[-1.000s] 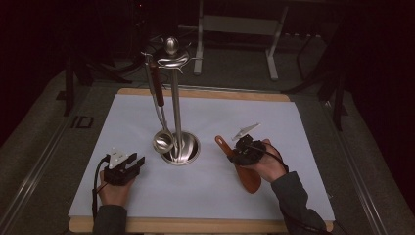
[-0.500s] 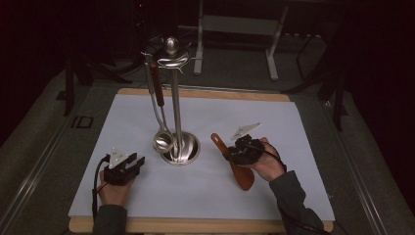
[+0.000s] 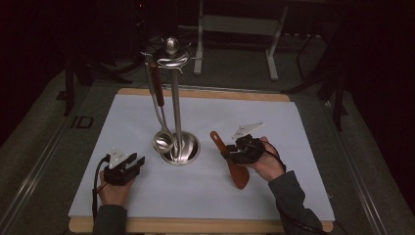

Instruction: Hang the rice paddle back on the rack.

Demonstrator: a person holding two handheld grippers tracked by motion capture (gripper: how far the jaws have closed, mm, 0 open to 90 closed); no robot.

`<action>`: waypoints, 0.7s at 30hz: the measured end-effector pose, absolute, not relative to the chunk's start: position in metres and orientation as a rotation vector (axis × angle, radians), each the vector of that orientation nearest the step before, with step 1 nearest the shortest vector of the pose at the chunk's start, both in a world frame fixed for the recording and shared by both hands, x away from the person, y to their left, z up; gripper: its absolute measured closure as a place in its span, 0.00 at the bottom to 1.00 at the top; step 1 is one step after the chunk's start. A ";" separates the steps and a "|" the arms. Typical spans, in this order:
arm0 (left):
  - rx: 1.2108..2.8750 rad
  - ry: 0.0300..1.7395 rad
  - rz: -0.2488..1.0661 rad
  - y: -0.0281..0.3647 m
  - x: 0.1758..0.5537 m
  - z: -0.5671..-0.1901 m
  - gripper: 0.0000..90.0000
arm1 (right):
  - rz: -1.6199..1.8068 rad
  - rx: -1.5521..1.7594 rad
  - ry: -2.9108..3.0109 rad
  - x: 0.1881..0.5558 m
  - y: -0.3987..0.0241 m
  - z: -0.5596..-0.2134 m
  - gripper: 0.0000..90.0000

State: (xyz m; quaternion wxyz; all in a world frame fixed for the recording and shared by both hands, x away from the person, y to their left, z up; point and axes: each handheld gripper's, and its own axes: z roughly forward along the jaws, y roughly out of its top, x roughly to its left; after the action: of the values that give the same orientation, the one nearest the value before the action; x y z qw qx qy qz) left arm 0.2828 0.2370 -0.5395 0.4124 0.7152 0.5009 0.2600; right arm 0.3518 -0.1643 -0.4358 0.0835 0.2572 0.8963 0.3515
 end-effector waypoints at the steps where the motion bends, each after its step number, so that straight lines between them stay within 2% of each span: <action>1: 1.798 1.260 0.654 0.237 0.283 -0.540 0.69 | 1.060 0.770 2.673 0.351 -0.164 -0.435 0.74; 21: 1.797 1.259 0.654 0.237 0.283 -0.540 0.69 | 1.169 0.704 2.653 0.350 -0.155 -0.425 0.73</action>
State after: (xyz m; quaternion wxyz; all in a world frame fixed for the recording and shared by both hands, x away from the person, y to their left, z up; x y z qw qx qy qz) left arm 0.2827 0.2368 -0.5395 0.4132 0.7148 0.5007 0.2602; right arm 0.3499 -0.1551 -0.4251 0.0789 0.2353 0.8865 0.3905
